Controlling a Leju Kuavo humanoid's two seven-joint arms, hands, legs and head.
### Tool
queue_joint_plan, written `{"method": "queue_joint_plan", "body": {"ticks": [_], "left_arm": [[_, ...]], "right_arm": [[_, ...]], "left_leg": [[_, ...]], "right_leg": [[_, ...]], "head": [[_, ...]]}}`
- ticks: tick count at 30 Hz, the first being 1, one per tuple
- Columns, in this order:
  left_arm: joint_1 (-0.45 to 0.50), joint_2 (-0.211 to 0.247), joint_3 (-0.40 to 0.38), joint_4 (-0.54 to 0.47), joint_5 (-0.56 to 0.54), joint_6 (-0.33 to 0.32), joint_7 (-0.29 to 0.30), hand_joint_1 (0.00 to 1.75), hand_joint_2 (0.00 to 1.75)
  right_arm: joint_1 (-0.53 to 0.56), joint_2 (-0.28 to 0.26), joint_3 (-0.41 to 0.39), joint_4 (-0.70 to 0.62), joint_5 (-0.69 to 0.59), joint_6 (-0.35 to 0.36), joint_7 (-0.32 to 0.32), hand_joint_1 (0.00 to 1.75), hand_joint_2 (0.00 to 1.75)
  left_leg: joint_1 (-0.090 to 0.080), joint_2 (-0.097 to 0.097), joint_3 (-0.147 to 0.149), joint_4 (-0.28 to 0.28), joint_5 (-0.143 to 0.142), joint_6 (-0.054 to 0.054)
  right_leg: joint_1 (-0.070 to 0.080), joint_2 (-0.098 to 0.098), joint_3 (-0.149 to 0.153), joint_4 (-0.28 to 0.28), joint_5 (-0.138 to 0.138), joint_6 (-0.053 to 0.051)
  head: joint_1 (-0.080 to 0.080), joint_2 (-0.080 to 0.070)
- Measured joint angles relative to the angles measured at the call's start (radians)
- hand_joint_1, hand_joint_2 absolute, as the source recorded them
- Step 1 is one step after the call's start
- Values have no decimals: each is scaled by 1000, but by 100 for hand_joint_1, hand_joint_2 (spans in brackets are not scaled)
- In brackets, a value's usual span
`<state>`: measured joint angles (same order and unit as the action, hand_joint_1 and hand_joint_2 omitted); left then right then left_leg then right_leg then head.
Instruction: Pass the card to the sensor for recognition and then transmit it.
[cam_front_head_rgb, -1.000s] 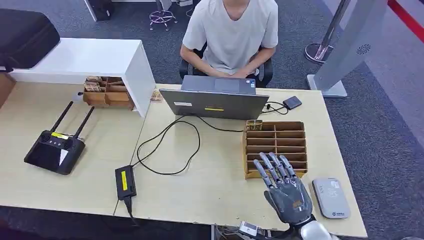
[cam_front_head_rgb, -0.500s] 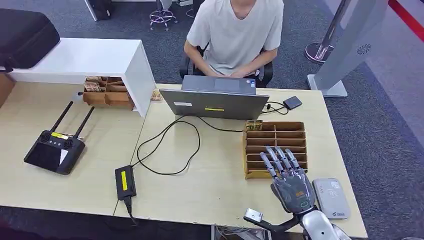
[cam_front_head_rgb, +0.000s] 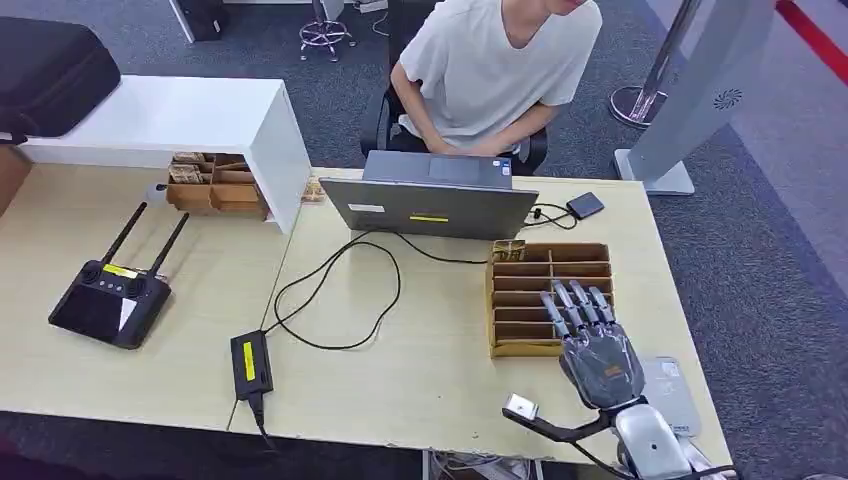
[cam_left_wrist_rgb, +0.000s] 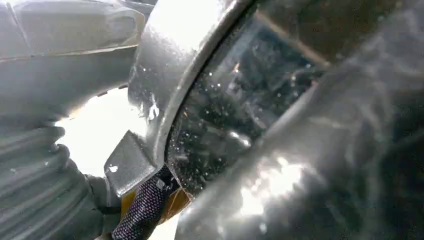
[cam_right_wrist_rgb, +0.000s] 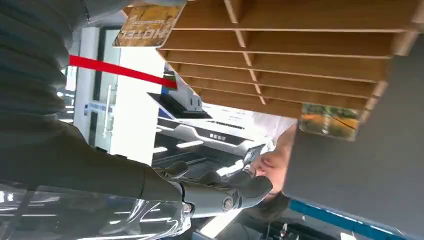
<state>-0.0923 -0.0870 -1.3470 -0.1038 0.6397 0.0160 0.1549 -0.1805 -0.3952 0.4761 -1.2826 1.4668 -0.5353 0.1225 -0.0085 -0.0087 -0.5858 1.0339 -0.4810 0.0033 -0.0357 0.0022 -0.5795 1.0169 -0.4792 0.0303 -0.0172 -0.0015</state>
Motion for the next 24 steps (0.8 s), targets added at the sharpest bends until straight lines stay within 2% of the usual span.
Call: {"method": "queue_joint_plan", "body": {"ticks": [5,21,24], "left_arm": [[-1,0,-7,0,-1,-3,0,0,175],[-1,0,-7,0,-1,-3,0,0,175],[-1,0,-7,0,0,-3,0,0,175]], "right_arm": [[-44,0,-9,57,5,34,-11,0,175],[-78,0,-9,98,8,41,-15,0,175],[-97,-9,-2,100,6,77,-35,0,175]], "left_leg": [[0,0,0,0,0,0],[0,0,0,0,0,0],[0,0,0,0,0,0]], "right_leg": [[0,0,0,0,0,0],[0,0,0,0,0,0],[0,0,0,0,0,0]], "head": [[0,0],[0,0],[0,0]]}}
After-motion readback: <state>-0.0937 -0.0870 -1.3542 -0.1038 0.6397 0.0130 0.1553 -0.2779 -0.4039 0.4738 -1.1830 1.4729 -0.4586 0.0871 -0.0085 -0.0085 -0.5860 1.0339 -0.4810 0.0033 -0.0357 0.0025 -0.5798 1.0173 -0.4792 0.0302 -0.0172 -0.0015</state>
